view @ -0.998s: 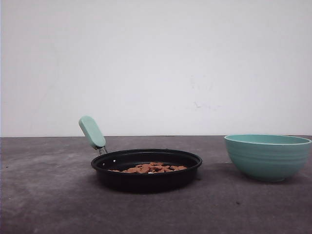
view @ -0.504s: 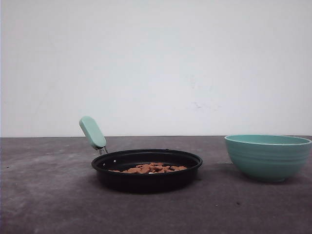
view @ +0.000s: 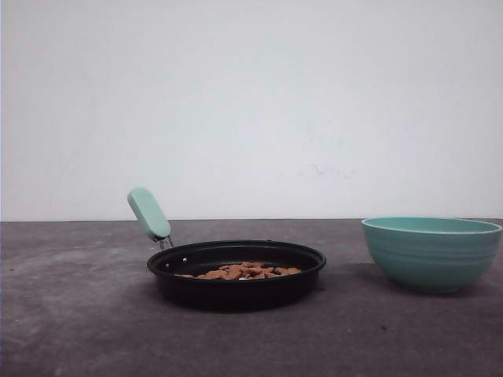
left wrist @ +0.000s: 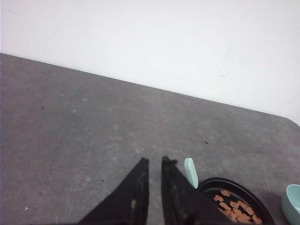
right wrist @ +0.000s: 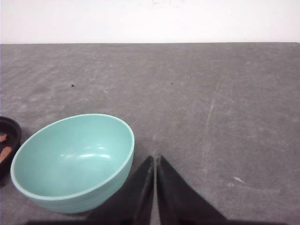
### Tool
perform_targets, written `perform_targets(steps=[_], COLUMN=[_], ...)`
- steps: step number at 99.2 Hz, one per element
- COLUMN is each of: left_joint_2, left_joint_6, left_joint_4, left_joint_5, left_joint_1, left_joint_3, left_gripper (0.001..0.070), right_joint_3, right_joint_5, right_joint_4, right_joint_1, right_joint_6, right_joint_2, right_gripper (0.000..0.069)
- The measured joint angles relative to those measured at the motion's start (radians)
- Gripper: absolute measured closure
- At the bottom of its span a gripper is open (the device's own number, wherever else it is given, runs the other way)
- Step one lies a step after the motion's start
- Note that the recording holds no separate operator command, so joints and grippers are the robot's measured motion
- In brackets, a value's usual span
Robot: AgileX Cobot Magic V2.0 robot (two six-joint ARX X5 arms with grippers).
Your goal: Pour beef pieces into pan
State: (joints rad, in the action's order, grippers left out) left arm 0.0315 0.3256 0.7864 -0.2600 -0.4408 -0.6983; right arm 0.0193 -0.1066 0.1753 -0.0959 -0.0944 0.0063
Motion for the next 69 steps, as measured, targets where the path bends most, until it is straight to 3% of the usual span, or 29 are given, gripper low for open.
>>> perform_targets(steps=[69], left_joint_2=[0.0], left_joint_6=[0.0], left_joint_4=[0.0], left_joint_5=[0.0], left_joint_1=[0.0], left_joint_3=[0.0], left_gripper=[0.0686], right_joint_3=[-0.001], right_joint_5=[-0.024], right_joint_4=[-0.006], right_joint_1=[0.0], right_joint_6=[0.0], right_joint_2=[0.0], right_gripper=[0.0682])
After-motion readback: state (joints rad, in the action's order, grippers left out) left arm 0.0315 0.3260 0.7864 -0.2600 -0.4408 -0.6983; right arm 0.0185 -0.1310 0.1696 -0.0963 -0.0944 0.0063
